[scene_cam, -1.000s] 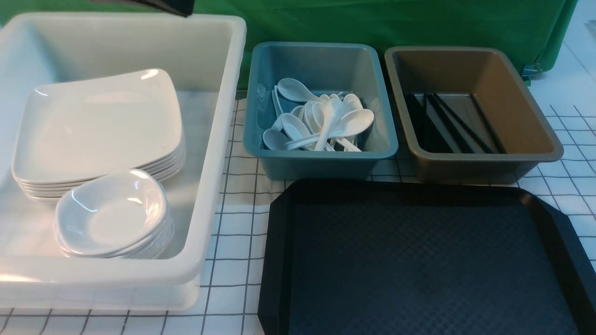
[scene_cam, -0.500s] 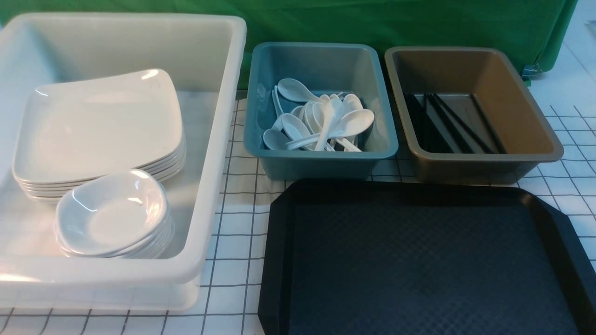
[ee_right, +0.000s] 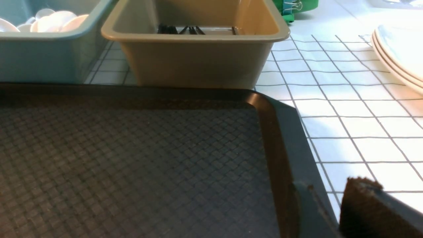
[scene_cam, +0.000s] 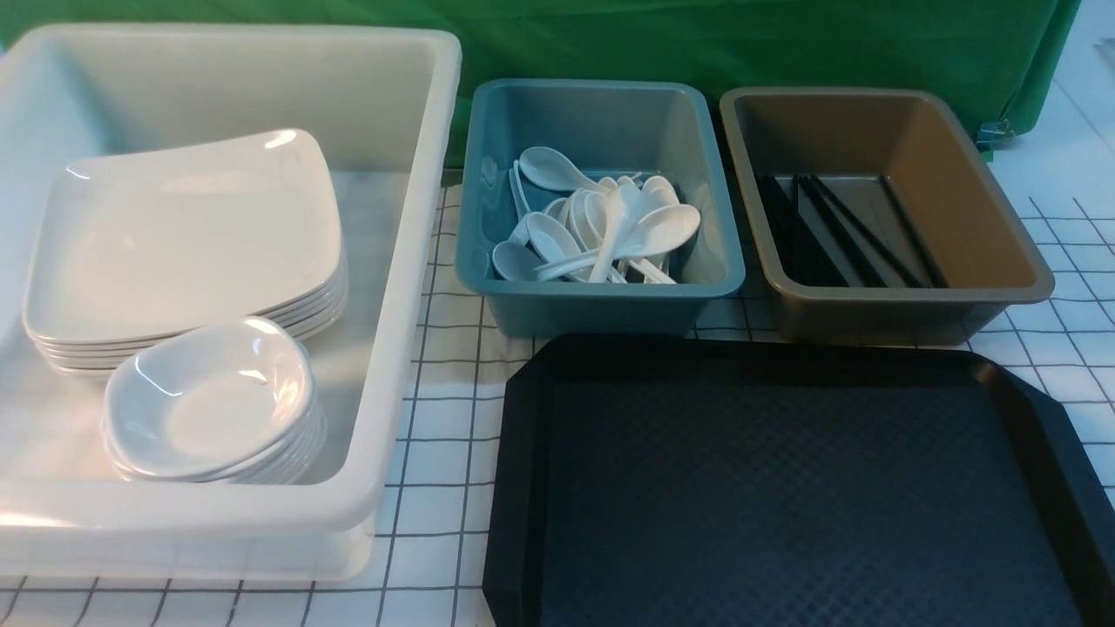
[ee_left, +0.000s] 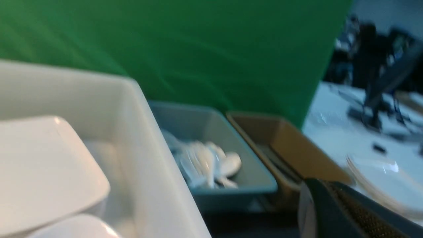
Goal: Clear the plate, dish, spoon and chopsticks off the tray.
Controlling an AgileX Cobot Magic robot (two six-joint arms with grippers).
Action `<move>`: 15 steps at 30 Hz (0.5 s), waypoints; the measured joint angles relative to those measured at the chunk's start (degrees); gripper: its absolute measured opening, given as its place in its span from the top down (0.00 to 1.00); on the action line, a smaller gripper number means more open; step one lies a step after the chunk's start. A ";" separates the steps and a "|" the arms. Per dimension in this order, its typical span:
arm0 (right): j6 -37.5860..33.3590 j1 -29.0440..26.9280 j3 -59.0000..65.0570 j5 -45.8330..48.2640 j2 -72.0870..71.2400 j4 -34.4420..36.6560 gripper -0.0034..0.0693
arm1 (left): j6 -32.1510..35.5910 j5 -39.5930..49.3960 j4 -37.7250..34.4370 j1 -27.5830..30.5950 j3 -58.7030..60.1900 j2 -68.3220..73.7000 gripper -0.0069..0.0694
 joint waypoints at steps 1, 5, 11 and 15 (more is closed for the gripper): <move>0.00 0.00 0.00 0.00 0.00 0.00 0.62 | 0.00 -2.26 0.00 0.00 1.28 -0.49 0.90; 0.00 0.00 0.00 0.00 0.00 0.00 0.62 | 0.08 -5.84 0.05 0.00 4.51 -0.60 0.90; 0.00 0.00 0.00 0.00 0.00 0.00 0.62 | 0.14 -5.41 1.33 0.00 7.04 -0.40 0.90; 0.00 0.00 0.00 0.00 0.00 0.00 0.62 | 0.18 -5.26 4.91 0.00 7.23 -0.40 0.90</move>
